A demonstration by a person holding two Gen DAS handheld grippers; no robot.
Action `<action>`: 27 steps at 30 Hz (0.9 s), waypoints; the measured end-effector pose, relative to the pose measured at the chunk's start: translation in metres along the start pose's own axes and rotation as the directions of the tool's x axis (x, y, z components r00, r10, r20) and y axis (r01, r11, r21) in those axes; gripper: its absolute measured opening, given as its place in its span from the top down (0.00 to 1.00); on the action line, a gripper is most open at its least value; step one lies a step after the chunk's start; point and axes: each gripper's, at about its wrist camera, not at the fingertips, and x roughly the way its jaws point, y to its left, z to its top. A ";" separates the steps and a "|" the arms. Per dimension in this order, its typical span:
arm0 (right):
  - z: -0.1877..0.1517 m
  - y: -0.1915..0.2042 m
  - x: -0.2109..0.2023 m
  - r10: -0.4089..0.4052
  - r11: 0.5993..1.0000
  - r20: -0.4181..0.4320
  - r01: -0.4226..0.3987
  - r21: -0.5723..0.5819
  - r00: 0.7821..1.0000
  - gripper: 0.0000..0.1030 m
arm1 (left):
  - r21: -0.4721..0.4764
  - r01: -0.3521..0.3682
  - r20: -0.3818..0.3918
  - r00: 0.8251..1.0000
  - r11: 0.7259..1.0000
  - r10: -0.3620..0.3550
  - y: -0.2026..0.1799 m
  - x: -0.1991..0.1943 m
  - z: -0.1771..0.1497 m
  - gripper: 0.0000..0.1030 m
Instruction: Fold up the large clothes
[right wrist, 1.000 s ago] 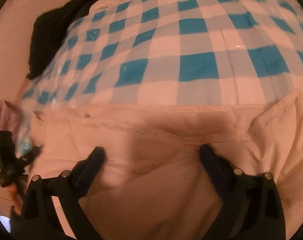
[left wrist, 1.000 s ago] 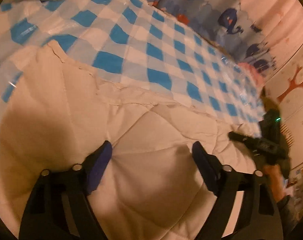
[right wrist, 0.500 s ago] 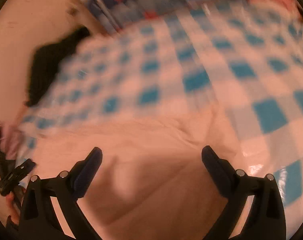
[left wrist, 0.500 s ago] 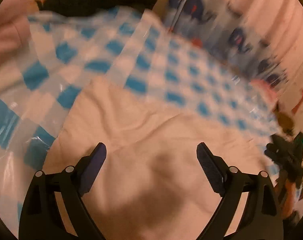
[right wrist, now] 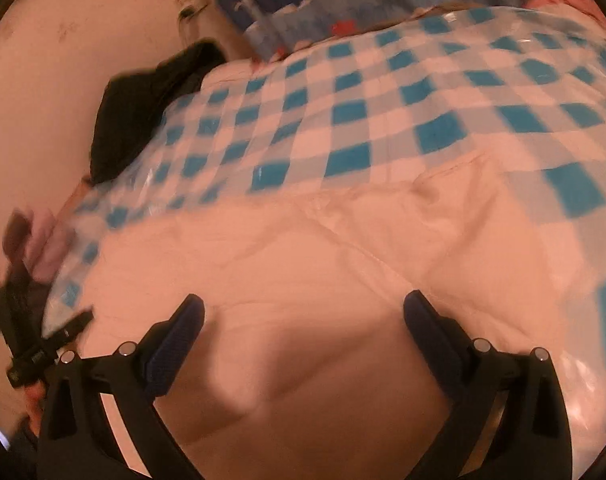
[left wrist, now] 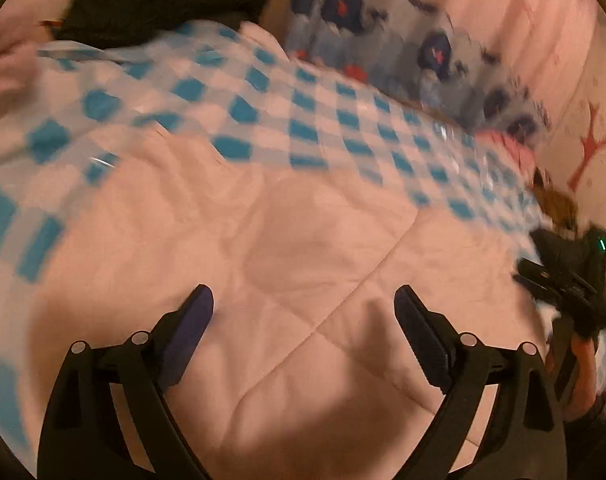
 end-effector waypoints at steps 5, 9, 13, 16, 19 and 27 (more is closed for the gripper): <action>-0.021 -0.030 0.021 -0.087 0.996 -0.099 0.084 -0.035 0.991 0.07 | -0.032 -0.084 -0.021 0.996 0.996 0.083 0.056 -0.001 -0.016 0.14; -0.004 -0.028 0.005 -0.069 0.997 -0.073 0.071 0.031 0.995 0.07 | -0.119 -0.056 -0.028 0.998 0.991 0.053 0.070 -0.017 -0.012 0.14; 0.022 -0.015 -0.031 -0.044 0.999 0.056 0.042 0.031 0.997 0.07 | -0.141 -0.055 0.073 0.995 0.989 0.065 0.078 -0.054 0.004 0.14; 0.042 -0.019 -0.023 -0.068 0.997 0.078 0.064 0.047 0.995 0.07 | -0.175 -0.095 0.053 0.993 0.980 0.106 0.098 -0.043 0.010 0.14; 0.033 -0.043 0.019 -0.151 0.988 0.022 0.150 0.046 0.988 0.07 | -0.229 -0.130 -0.025 0.991 0.965 0.128 0.121 -0.010 0.001 0.13; 0.028 -0.061 0.034 -0.197 0.972 -0.097 0.207 0.107 0.976 0.06 | -0.207 -0.144 -0.092 0.988 0.968 0.128 0.126 0.007 -0.007 0.08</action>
